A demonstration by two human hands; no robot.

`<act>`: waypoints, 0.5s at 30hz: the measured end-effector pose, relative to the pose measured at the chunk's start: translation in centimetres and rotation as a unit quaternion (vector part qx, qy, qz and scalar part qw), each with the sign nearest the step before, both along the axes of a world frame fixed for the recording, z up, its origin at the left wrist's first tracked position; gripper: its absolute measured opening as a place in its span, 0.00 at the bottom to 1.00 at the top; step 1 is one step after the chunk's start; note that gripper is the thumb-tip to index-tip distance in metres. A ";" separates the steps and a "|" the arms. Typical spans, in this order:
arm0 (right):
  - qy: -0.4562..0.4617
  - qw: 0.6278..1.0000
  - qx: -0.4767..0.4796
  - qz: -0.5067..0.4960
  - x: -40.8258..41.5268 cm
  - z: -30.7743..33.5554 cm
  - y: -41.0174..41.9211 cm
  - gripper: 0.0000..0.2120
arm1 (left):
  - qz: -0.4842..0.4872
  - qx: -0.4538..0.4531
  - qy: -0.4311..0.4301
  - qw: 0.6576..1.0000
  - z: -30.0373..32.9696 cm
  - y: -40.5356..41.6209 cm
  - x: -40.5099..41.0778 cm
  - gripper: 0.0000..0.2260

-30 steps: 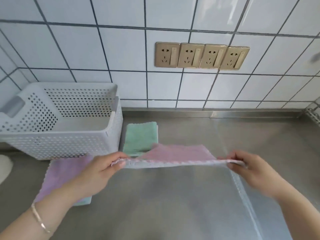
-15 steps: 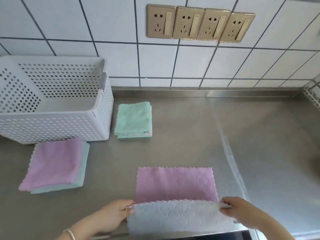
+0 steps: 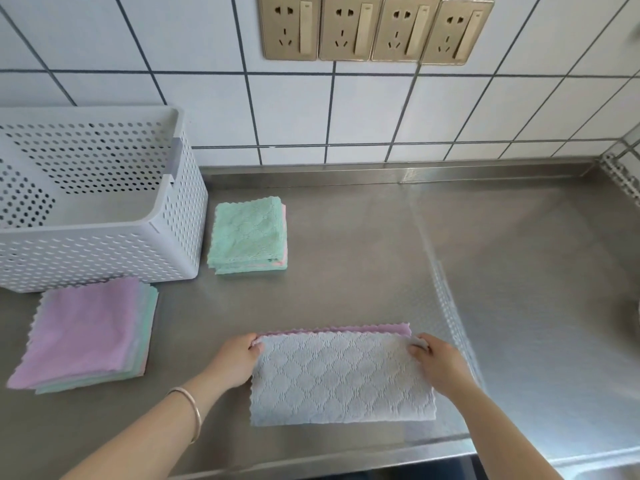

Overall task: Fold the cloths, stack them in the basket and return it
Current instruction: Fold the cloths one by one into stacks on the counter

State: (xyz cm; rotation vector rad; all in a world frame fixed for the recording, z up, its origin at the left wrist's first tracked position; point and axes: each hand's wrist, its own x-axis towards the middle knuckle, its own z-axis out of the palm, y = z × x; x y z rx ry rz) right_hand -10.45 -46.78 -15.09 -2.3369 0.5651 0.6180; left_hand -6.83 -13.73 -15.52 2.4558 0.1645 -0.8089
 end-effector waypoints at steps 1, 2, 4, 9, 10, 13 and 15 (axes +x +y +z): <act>-0.005 1.000 -0.004 0.002 0.1 -0.1 -0.1 0.08 | 0.004 0.009 0.009 1.000 -0.1 0.0 0.1 0.14; -0.010 1.000 -0.006 0.005 0.2 -0.2 -0.2 0.07 | 0.009 0.016 0.014 1.000 -0.3 0.0 0.2 0.14; -0.018 1.000 -0.012 0.013 0.4 -0.6 -0.4 0.07 | 0.024 0.031 0.027 0.999 -0.7 0.1 0.3 0.15; -0.039 0.997 -0.035 0.047 1.3 -1.5 -0.7 0.06 | 0.049 0.055 0.049 0.996 -1.1 0.1 0.5 0.15; -0.040 0.997 -0.044 0.051 1.5 -1.6 -0.6 0.08 | 0.053 0.058 0.049 0.996 -1.2 0.1 0.5 0.15; -0.029 0.996 -0.063 0.048 1.9 -2.1 -0.6 0.12 | 0.065 0.065 0.043 0.995 -1.4 0.2 0.5 0.14; -0.014 0.997 -0.070 0.037 2.2 -2.4 -0.5 0.12 | 0.065 0.080 0.038 0.994 -1.7 0.3 0.6 0.14</act>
